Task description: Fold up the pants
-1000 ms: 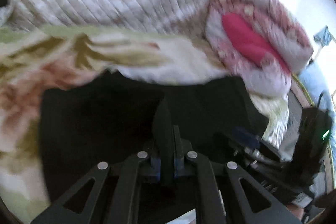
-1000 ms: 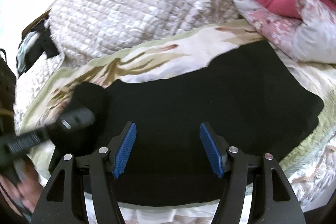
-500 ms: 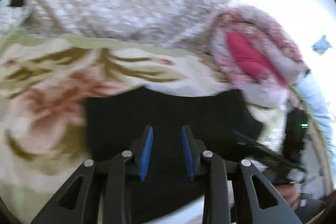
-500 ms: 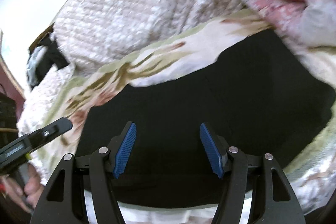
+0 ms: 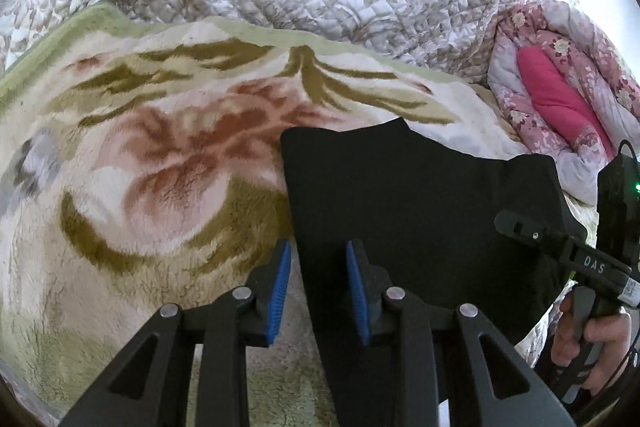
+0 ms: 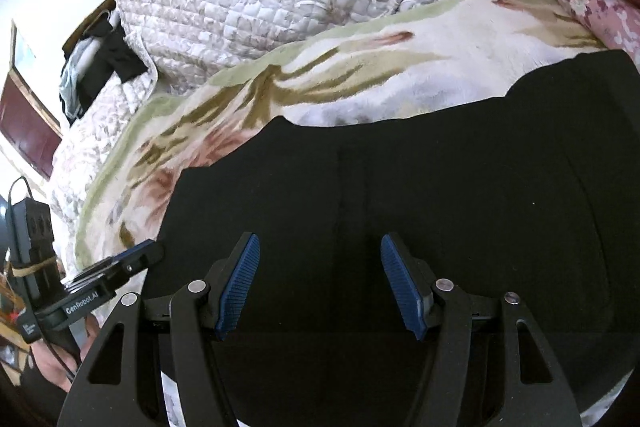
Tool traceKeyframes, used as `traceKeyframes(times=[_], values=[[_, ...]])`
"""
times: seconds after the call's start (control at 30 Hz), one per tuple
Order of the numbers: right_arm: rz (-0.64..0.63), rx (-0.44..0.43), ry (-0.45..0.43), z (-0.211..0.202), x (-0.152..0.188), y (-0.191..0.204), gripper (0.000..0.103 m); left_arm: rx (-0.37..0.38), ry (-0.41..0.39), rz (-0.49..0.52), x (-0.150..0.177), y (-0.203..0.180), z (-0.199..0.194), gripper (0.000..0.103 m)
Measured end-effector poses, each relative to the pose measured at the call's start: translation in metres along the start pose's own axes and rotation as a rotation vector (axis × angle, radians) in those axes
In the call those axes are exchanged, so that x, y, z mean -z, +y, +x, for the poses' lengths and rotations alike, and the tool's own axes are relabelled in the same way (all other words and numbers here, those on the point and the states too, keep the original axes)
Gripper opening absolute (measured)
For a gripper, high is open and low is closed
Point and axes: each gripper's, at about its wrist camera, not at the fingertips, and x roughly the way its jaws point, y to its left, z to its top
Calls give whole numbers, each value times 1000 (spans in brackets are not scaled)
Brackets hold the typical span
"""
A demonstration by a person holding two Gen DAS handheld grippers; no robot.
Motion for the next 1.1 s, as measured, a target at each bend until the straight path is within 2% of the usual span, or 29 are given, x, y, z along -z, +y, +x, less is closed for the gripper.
traceKeyframes(times=[0.03,0.07,0.13,0.2,0.27,0.43,0.57,0.73,0.87,1.1], values=[[-1,-12,4,0,0,1,59,-1,1,-1,0,0,0,31],[-2,-22,11,1,3,2,50,-1,3,-2,0,0,1,31],[-5,-12,8,0,5,0,38,-1,5,0,0,-1,2,31],[30,-11,8,-1,5,-6,12,-4,6,7,0,-2,3,31],[76,-45,15,-3,7,-14,6,-8,8,13,1,-3,4,31],[81,-72,-5,-14,15,-12,3,-10,9,13,2,-3,5,31],[111,-51,5,-11,16,-22,3,-13,8,18,2,-3,4,33],[20,44,-77,-26,13,-8,5,-35,-20,30,0,-5,-1,33],[-82,25,-128,-32,14,12,29,-43,-52,48,-1,-11,-9,33],[-178,48,-70,-14,24,29,30,4,-54,118,6,-33,-11,33]])
